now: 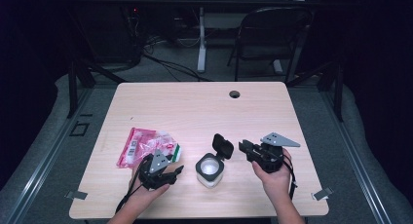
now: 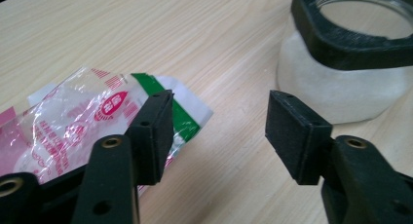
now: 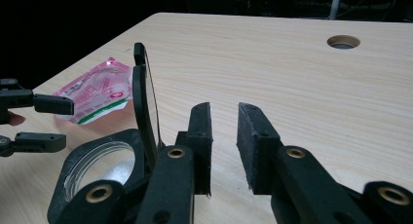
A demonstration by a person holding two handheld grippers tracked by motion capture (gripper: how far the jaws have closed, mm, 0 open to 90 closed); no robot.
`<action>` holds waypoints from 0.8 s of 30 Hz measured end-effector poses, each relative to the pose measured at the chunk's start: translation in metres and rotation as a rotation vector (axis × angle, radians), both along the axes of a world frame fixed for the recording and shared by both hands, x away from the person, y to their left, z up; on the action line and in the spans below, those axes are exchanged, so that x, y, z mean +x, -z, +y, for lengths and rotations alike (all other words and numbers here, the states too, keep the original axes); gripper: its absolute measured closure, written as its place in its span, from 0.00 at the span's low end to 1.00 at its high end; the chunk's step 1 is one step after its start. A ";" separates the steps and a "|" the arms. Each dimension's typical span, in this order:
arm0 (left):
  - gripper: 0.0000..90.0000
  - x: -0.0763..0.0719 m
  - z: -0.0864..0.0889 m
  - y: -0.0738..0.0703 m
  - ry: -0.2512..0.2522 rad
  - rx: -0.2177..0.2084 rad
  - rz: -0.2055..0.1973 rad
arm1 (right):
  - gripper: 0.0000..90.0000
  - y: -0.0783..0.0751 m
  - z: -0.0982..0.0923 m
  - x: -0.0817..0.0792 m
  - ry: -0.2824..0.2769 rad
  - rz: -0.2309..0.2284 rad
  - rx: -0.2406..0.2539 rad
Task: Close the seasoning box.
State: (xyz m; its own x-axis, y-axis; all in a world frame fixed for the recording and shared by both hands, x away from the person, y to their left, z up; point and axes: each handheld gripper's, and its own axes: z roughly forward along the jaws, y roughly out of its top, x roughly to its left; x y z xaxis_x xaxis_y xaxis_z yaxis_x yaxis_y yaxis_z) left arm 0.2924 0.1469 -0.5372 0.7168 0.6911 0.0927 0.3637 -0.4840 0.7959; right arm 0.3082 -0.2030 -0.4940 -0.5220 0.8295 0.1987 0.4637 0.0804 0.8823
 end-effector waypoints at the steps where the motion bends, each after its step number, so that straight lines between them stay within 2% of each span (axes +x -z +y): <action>1: 0.53 -0.001 -0.001 -0.001 0.004 0.002 -0.004 | 0.85 0.000 0.002 0.001 -0.001 0.001 0.006; 5: 0.63 -0.003 -0.005 -0.002 0.029 0.007 -0.005 | 0.86 0.002 0.005 0.002 -0.018 0.006 0.001; 10: 0.69 -0.006 -0.010 -0.002 0.057 0.001 0.001 | 0.86 0.002 0.008 0.003 -0.030 0.010 0.015; 24: 0.89 -0.012 -0.023 -0.003 0.133 -0.004 0.018 | 0.87 0.001 0.015 -0.001 -0.054 0.003 0.008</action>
